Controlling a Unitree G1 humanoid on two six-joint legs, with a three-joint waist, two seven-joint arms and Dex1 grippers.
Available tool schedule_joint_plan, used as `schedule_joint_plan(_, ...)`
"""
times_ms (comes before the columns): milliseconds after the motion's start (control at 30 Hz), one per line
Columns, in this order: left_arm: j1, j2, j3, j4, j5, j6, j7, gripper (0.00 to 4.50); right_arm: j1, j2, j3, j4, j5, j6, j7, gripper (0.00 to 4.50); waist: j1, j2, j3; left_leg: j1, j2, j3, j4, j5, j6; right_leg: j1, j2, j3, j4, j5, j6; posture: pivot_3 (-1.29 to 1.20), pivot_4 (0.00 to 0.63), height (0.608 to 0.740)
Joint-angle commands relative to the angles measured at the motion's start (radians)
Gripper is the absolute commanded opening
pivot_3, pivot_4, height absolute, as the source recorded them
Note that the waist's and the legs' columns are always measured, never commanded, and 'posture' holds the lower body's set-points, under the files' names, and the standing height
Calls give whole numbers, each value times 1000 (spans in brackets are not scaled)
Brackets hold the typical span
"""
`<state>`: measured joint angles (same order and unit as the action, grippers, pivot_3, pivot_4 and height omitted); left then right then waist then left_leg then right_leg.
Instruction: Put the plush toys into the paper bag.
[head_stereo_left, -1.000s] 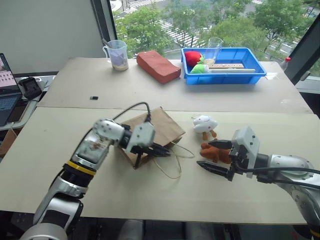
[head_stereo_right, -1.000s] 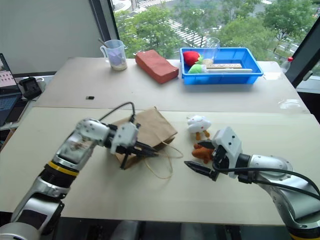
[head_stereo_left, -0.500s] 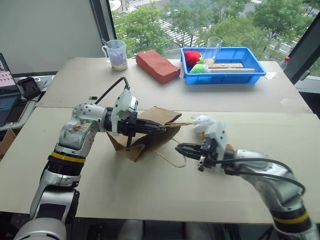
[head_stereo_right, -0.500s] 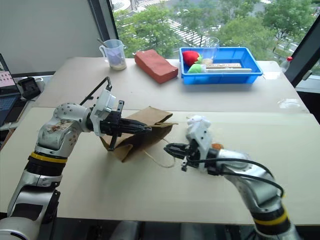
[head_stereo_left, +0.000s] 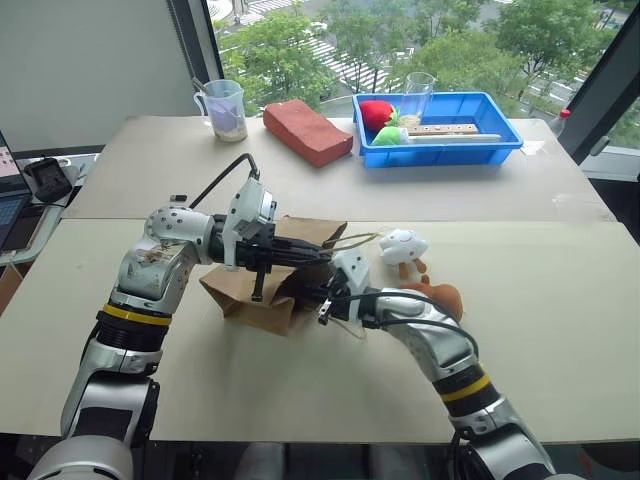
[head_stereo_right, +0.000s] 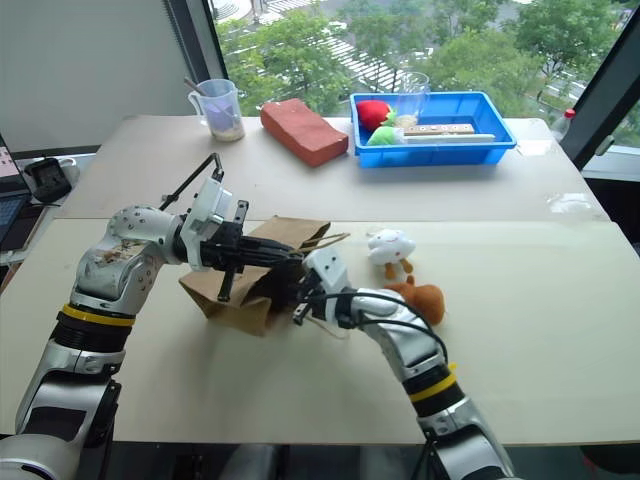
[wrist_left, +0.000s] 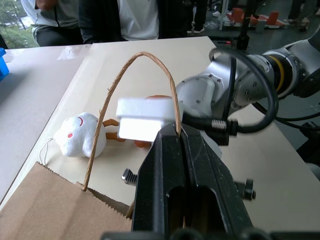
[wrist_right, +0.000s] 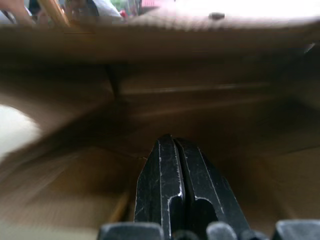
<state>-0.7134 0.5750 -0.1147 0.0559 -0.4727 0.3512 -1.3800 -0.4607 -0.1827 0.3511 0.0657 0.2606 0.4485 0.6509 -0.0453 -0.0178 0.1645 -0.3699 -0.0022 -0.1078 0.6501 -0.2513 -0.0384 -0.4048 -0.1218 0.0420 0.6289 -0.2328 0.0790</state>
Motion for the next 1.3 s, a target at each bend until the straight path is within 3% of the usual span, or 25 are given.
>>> schedule_joint_plan(33,-41,3,52,-4,3,-26,48,0,-32,26,29,58,-79,-40,-39,14,-1,0,0,0,0,0,0,0,0,0,0,0,0,0,0,0,150,740)
schedule_joint_plan(433,-156,-8,175,50,159,-177,426,0,-105,148,-27,211,-224,2,-272,14,-11,0,0,3,0,-1,0,1,-1,0,0,0,1,0,0,0,150,740)
schedule_joint_plan(767,-152,-12,208,-81,315,-317,707,0,-154,189,-54,288,-273,33,-361,14,-9,0,0,2,0,-1,-3,1,-1,-1,0,0,2,0,0,0,150,740)
schedule_joint_plan(1000,-102,-21,211,-107,338,-307,775,0,-159,185,-70,309,-268,31,-362,14,-16,1,-1,2,0,-1,-3,1,-1,0,0,0,1,0,0,0,150,740)
schedule_joint_plan(1300,39,-22,162,-106,256,-301,623,0,-149,184,-85,118,-166,-12,-192,14,-20,1,-1,2,0,-1,-4,1,-1,-1,0,0,2,0,0,0,150,740)
